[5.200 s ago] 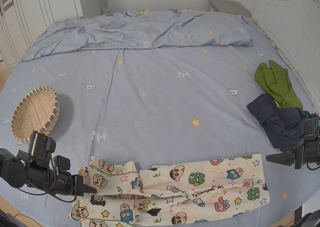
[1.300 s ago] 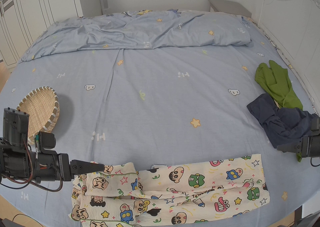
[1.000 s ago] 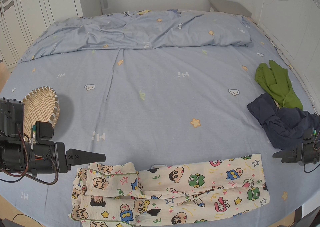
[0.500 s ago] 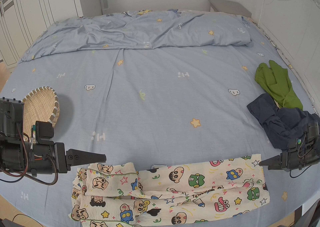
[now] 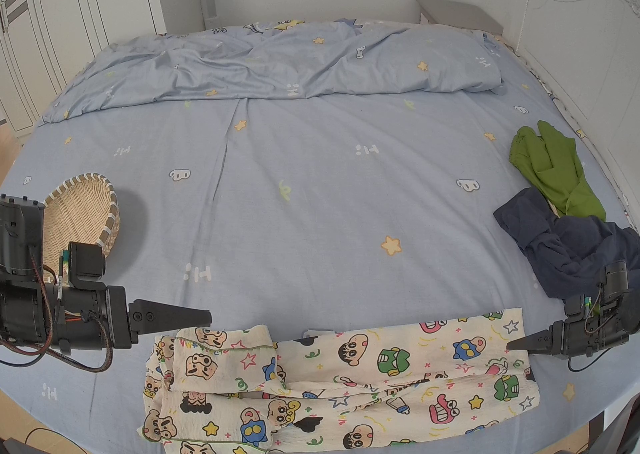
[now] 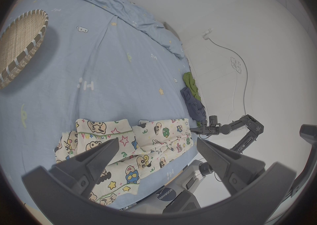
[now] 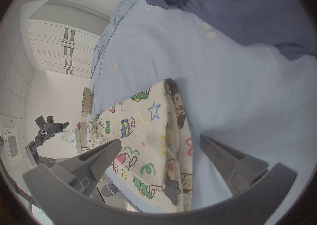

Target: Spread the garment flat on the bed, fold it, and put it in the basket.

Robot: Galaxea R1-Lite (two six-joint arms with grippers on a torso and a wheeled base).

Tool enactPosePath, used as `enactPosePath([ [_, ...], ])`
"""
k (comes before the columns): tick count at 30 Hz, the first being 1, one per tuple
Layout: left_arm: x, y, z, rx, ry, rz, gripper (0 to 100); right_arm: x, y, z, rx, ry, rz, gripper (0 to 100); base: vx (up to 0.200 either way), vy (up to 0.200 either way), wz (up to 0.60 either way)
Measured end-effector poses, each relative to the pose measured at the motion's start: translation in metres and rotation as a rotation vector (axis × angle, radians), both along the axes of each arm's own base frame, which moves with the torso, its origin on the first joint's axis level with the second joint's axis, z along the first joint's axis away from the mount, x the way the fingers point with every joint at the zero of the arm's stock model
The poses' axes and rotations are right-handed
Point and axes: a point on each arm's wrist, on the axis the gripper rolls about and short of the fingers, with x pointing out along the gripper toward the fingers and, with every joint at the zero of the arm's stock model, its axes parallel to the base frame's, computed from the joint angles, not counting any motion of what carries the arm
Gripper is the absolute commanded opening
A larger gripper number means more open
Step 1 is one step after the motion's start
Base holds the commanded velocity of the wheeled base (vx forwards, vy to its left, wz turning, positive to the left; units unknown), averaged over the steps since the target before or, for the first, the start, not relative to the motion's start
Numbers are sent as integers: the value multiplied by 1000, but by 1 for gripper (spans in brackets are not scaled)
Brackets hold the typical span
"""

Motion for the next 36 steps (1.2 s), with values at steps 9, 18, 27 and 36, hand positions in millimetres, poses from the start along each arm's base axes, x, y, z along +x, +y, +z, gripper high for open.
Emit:
enactPosePath([
  [9, 0, 0, 0, 0, -1, 0, 100, -7, 8, -6, 19, 45, 31, 100, 0, 0, 0],
  [18, -1, -2, -1, 0, 2, -13, 100, -2, 7, -8, 109, 51, 52, 100, 0, 0, 0],
  [27, -2, -3, -1, 1, 4, -18, 100, 8, 7, -10, 148, 39, 71, 100, 0, 0, 0],
  [36, -3, -5, -3, 2, 9, -32, 100, 12, 6, -12, 176, 39, 80, 0, 0, 0, 0],
])
